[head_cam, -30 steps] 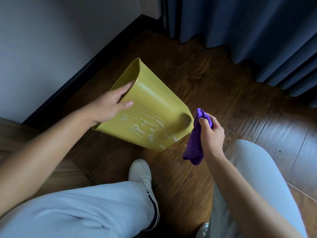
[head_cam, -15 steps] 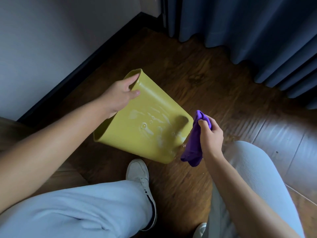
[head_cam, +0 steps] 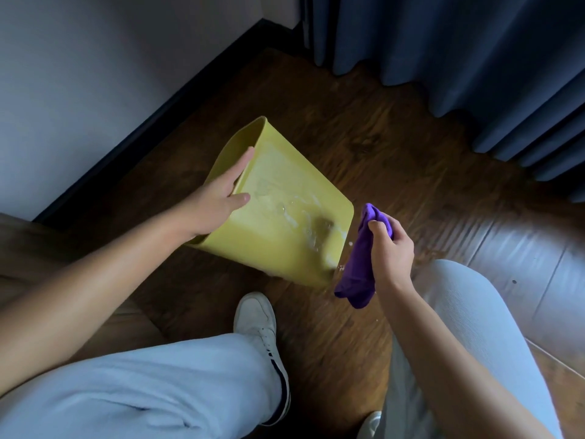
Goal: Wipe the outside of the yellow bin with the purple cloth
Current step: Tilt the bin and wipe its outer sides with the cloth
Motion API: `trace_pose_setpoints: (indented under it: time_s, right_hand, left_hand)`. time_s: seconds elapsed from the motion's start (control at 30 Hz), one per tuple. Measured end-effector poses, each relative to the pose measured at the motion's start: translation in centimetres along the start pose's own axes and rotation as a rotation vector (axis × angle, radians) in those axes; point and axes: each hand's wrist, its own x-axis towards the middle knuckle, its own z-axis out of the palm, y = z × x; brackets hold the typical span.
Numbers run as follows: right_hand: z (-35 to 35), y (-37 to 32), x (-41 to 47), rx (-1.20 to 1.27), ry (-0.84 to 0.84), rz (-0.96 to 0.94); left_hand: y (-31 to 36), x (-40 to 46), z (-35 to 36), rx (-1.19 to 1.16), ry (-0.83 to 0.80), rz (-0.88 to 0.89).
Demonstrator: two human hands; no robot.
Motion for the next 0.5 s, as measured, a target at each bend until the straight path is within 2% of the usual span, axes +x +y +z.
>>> trace_pose_setpoints:
  time_s: [0.1,0.2,0.3,0.4,0.5]
  right_hand:
    - [0.1,0.1,0.1,0.003,-0.006,0.009]
    - [0.2,-0.1,0.1,0.000,-0.011,0.007]
    - [0.2,-0.1,0.2,0.003,-0.008,0.006]
    - [0.1,-0.3,0.3,-0.011,-0.003,0.003]
    - [0.1,-0.4,0.4,-0.039,0.000,-0.001]
  left_hand:
    - [-0.9,-0.2,1.0,-0.023,0.155,0.030]
    - [-1.1,-0.1,1.4,-0.142,0.212,0.007]
    - [-0.9,-0.2,1.5,-0.132,0.275,0.013]
    - [-1.1,-0.3,1.6,-0.118,0.297,0.012]
    - [-1.3,-0.5,1.7,-0.110,0.242,0.039]
